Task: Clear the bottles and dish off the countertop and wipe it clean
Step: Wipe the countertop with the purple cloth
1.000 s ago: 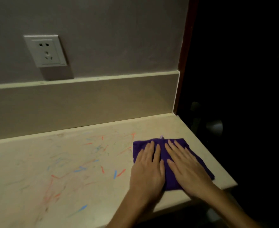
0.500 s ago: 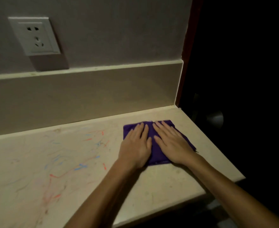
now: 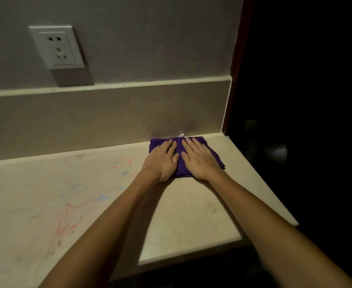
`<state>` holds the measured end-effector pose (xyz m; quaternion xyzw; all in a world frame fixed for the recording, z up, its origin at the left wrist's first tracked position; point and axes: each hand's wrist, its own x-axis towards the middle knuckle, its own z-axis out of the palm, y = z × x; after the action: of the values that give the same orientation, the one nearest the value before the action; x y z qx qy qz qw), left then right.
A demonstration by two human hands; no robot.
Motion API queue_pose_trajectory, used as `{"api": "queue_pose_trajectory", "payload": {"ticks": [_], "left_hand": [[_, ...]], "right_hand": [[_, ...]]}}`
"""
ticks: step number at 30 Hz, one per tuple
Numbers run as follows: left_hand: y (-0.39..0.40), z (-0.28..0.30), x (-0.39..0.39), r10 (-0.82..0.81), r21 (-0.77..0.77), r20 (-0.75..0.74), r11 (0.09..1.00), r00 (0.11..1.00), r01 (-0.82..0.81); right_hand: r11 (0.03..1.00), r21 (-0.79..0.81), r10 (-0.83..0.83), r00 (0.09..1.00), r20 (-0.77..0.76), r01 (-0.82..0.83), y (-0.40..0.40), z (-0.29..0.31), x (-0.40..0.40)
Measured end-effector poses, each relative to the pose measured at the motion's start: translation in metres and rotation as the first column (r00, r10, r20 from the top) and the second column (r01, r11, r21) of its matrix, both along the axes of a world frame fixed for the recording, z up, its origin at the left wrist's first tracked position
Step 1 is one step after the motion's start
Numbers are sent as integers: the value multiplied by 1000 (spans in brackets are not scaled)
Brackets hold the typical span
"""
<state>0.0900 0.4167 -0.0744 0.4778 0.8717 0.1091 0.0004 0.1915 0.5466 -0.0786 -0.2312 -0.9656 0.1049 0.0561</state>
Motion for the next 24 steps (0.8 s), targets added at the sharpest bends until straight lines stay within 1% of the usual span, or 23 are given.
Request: {"api": "queue_pose_trajectory", "payload": {"ticks": [3, 6, 8, 10, 12, 14, 18, 20, 24], "left_hand": [[-42, -3, 43, 33, -1, 6, 999, 999, -33], [-103, -15, 107, 109, 62, -20, 992, 994, -107], [-139, -23, 142, 114, 110, -47, 988, 992, -109], [-162, -27, 161, 117, 112, -54, 987, 992, -111], [-170, -27, 165, 109, 121, -103, 988, 989, -96], [-168, -28, 159, 102, 146, -138, 986, 985, -81], [-143, -16, 123, 76, 97, -48, 993, 996, -71], [-121, -11, 85, 100, 64, -14, 993, 995, -99], [-82, -9, -4, 118, 21, -25, 993, 993, -117]], "right_hand": [[998, -13, 58, 998, -19, -58, -39, -2, 41], [995, -39, 94, 995, -38, -95, -95, -3, 98], [989, -72, 125, 992, -18, -126, -128, 0, 131], [983, -105, 153, 988, -2, -153, -148, 4, 152], [982, -107, 161, 987, 13, -159, -155, 7, 159], [980, -108, 170, 985, 41, -165, -153, 9, 156], [979, -90, 185, 983, 18, -182, -121, 6, 113], [978, -94, 185, 983, -9, -185, -99, 2, 73], [981, -58, 184, 983, -2, -184, -66, -1, -12]]}}
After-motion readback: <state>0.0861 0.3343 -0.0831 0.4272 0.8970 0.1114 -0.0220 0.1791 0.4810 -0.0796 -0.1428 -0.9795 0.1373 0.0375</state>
